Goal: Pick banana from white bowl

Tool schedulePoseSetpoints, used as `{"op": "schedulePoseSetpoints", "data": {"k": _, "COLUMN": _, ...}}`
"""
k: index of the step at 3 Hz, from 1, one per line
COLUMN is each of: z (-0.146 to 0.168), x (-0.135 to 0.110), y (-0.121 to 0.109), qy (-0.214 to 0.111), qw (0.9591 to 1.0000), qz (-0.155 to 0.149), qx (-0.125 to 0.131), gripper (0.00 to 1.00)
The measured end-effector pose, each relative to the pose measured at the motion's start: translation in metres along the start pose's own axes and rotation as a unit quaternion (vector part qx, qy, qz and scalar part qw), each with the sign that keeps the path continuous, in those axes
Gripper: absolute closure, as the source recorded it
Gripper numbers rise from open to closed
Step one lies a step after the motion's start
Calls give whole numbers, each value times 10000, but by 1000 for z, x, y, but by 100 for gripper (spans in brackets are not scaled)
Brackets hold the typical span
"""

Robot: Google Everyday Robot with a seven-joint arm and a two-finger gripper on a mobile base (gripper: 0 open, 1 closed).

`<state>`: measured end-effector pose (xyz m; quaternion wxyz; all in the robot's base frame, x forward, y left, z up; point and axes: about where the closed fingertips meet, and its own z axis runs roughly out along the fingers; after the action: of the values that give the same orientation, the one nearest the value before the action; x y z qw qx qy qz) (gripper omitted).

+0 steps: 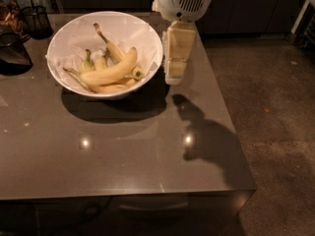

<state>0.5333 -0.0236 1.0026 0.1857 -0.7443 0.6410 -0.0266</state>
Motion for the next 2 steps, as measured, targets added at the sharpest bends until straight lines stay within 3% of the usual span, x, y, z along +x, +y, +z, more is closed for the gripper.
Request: {"op": "schedulePoseSetpoints", "data": {"k": 2, "z": 33, "x": -62, "y": -38, "qy": -37, "qw": 9962, "qz": -862, "qx": -153, "gripper": 0}}
